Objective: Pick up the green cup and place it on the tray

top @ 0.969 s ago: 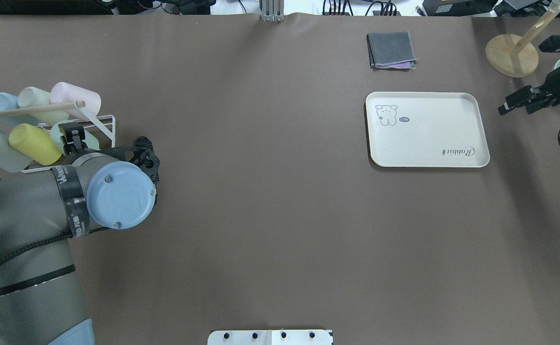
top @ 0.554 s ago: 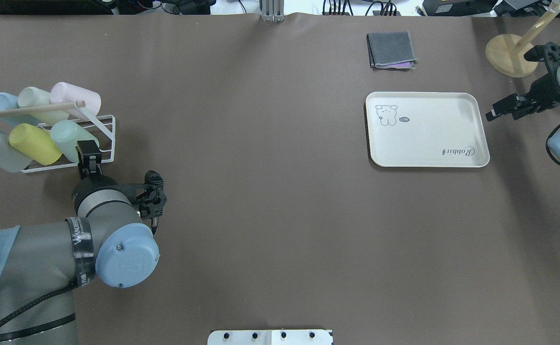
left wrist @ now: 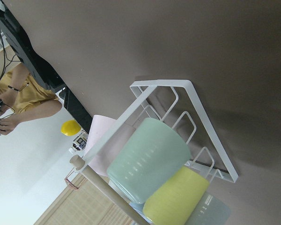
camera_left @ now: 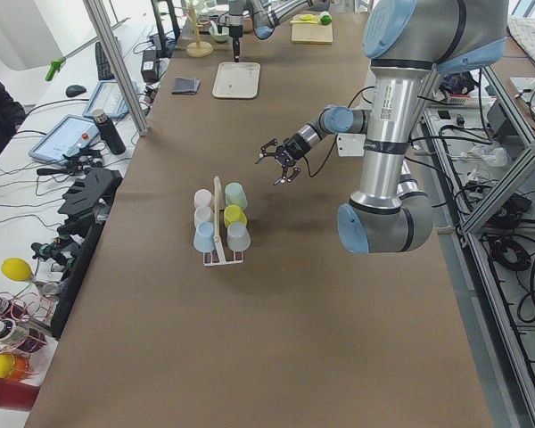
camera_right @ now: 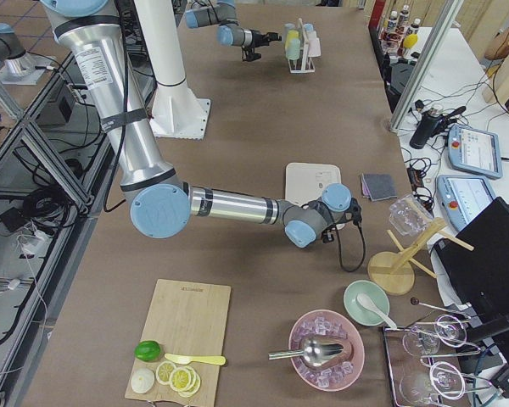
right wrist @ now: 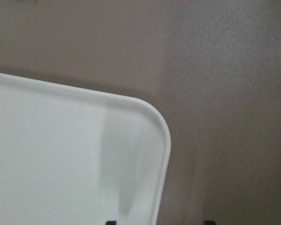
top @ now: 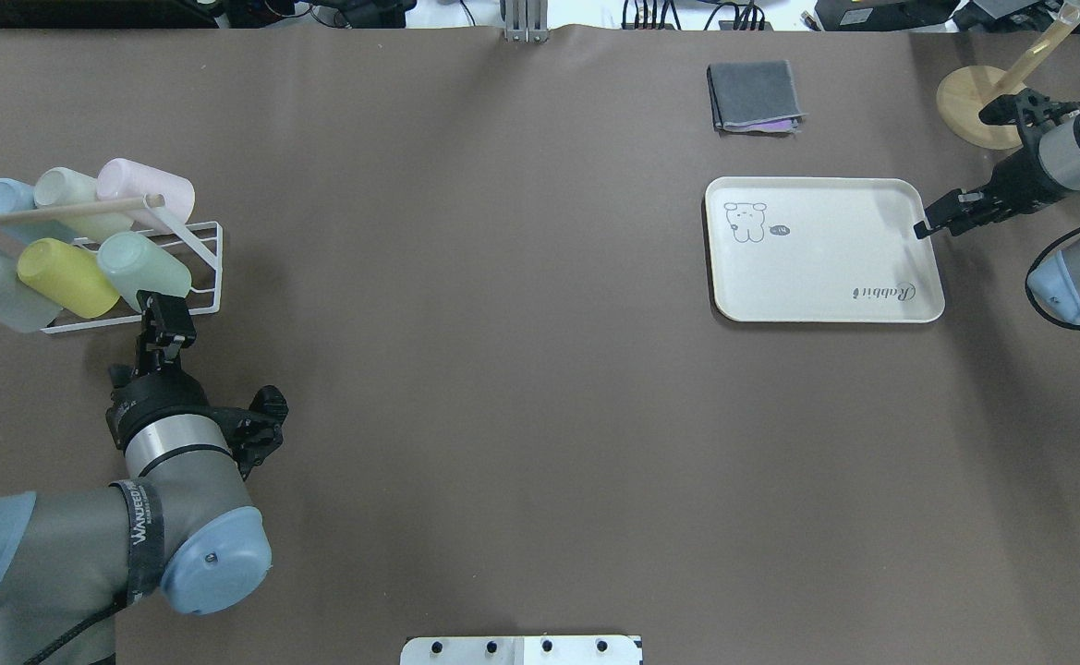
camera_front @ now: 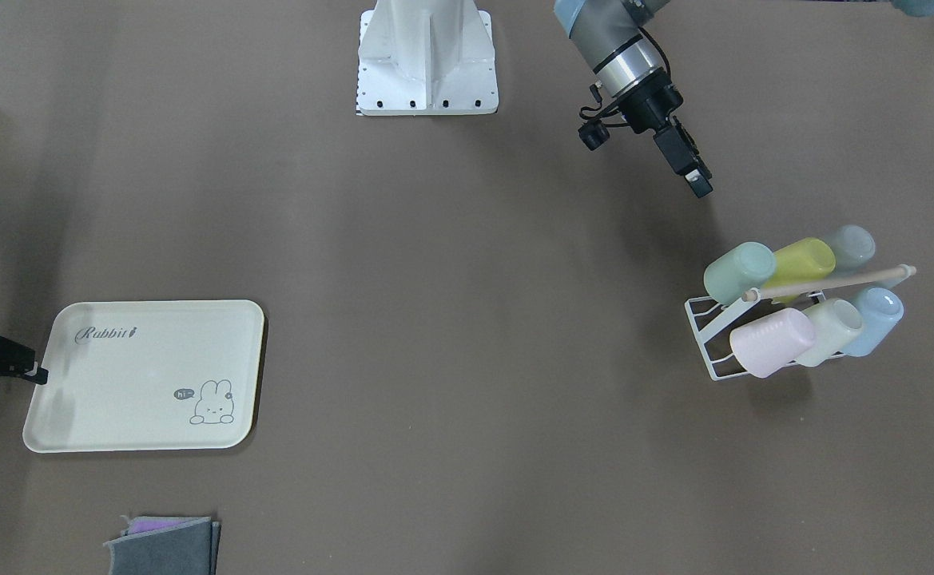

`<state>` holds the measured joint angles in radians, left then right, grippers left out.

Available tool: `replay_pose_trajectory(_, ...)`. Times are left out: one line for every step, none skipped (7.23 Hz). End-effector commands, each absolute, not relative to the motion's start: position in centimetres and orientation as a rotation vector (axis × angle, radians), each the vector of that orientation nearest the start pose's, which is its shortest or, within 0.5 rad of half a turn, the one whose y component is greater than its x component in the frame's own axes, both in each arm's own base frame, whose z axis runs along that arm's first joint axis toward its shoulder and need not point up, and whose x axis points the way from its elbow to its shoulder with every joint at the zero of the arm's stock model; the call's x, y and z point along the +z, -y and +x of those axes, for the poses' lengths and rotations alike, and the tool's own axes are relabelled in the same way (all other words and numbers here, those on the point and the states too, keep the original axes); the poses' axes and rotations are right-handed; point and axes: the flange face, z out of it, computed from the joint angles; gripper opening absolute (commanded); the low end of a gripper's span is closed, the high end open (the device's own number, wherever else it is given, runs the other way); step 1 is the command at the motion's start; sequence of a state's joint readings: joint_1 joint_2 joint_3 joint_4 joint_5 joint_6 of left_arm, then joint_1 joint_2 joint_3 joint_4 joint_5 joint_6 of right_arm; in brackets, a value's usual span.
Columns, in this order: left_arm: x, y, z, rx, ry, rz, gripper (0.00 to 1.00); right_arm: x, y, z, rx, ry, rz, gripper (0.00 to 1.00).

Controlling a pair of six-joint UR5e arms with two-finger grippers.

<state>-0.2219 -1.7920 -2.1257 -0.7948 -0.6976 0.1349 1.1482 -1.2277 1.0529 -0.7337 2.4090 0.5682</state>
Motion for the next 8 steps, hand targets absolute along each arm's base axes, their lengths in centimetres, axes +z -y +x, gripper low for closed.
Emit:
replay_pose_trajectory(39.4, 31.4, 42.9, 1.525, 0.897, 0.448, 0.98, 62.2, 61.6, -21.6, -0.143, 1.0, 0.159, 0.43)
replay_pose_trajectory(40.0, 31.7, 43.0, 1.544, 0.925, 0.429, 0.98, 62.2, 61.6, -21.6, -0.143, 1.0, 0.159, 0.36)
replay_pose_trajectory(40.4, 32.7, 43.0, 1.58, 0.991, 0.404, 0.98, 62.2, 61.6, -21.6, -0.141, 1.001, 0.159, 0.33)
replay_pose_trajectory(40.6, 33.8, 42.7, 1.562, 1.034, 0.399, 0.98, 62.2, 61.6, -21.6, -0.141, 1.001, 0.159, 0.31)
replay_pose_trajectory(41.8, 34.3, 44.0, 1.572, 1.065, 0.374, 0.98, 62.2, 61.6, -21.6, -0.142, 1.0, 0.158, 0.31)
replay_pose_trajectory(42.2, 34.5, 44.9, 1.585, 1.08, 0.356, 0.98, 62.3, 61.6, -21.6, -0.141, 0.999, 0.155, 0.31)
replay_pose_trajectory(43.0, 34.6, 45.1, 1.596, 1.099, 0.337, 0.98, 62.5, 61.6, -21.7, -0.14, 0.997, 0.151, 0.31)
replay_pose_trajectory(43.6, 34.7, 45.3, 1.602, 1.107, 0.326, 0.98, 62.7, 61.5, -21.7, -0.14, 0.996, 0.147, 0.31)
